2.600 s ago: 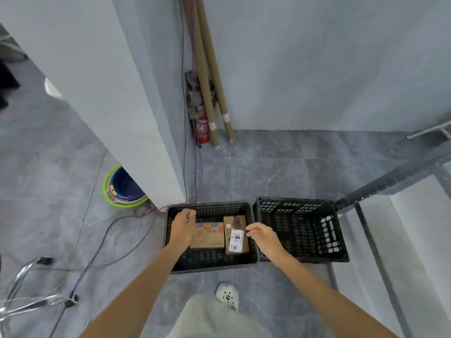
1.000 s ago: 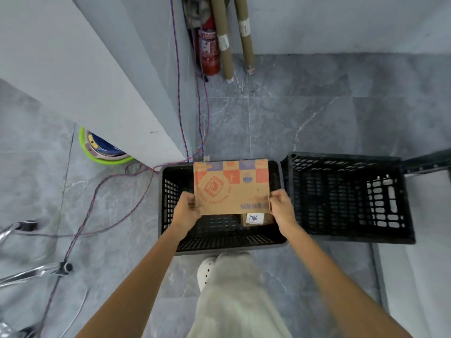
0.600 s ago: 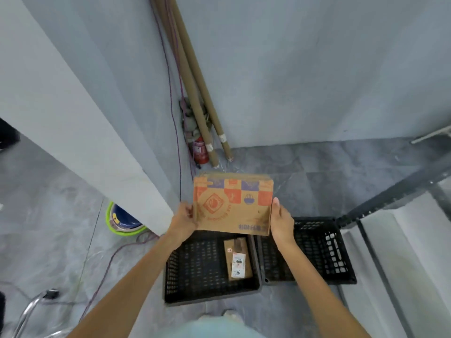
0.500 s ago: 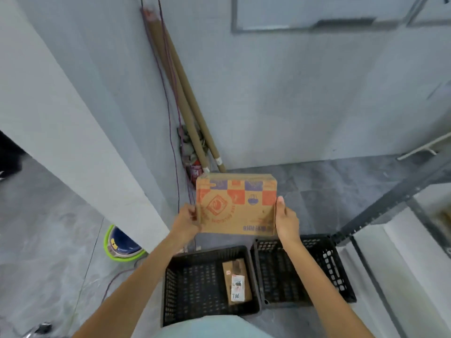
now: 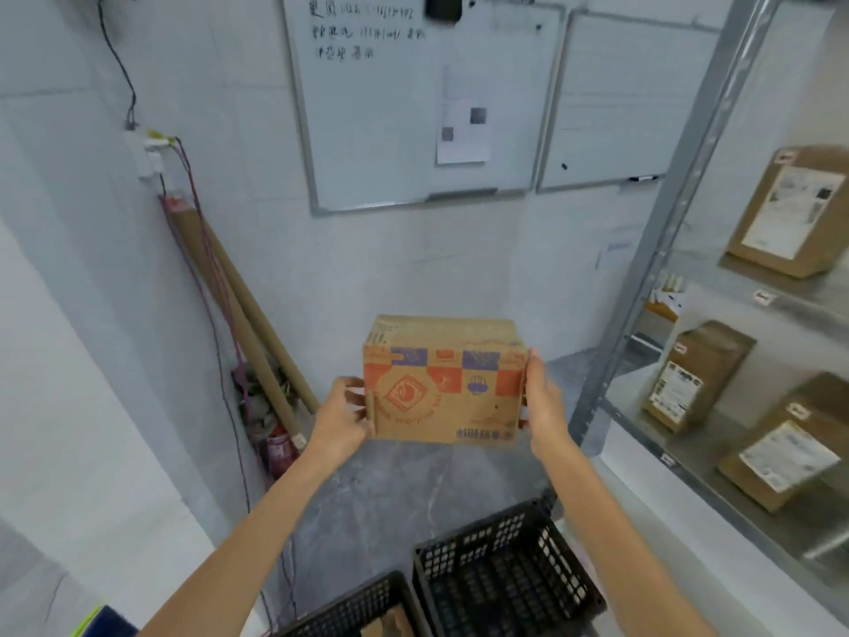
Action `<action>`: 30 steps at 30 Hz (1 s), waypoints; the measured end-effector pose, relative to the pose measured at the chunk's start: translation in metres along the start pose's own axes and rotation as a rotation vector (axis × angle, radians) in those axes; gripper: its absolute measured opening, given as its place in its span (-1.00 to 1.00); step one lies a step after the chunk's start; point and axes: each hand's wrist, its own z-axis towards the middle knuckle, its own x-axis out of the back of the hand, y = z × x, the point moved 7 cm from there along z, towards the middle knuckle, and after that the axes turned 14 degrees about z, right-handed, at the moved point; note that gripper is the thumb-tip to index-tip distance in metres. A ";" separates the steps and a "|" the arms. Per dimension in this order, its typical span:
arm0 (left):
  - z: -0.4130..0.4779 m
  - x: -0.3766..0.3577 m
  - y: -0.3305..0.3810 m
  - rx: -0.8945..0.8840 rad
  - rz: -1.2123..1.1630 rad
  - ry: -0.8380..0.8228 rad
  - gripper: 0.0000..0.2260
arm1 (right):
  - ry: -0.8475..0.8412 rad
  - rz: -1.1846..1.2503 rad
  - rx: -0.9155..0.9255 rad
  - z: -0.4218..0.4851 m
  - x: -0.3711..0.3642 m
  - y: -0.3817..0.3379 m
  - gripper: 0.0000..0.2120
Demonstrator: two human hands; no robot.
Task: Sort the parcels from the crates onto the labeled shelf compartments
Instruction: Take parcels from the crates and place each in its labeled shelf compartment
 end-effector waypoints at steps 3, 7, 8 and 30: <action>-0.001 -0.011 0.015 -0.005 -0.092 -0.087 -0.52 | 0.069 0.028 0.084 -0.009 0.023 -0.021 -0.48; -0.003 -0.027 0.028 0.110 -0.294 -0.211 -0.62 | 0.084 0.039 0.120 -0.022 0.051 -0.041 -0.61; -0.002 -0.029 0.033 0.127 -0.313 -0.228 -0.49 | 0.089 0.045 0.111 -0.025 0.059 -0.045 -0.64; -0.051 -0.126 0.113 -0.237 -0.532 -1.102 -0.48 | 0.278 0.105 0.107 -0.121 0.194 -0.071 -0.78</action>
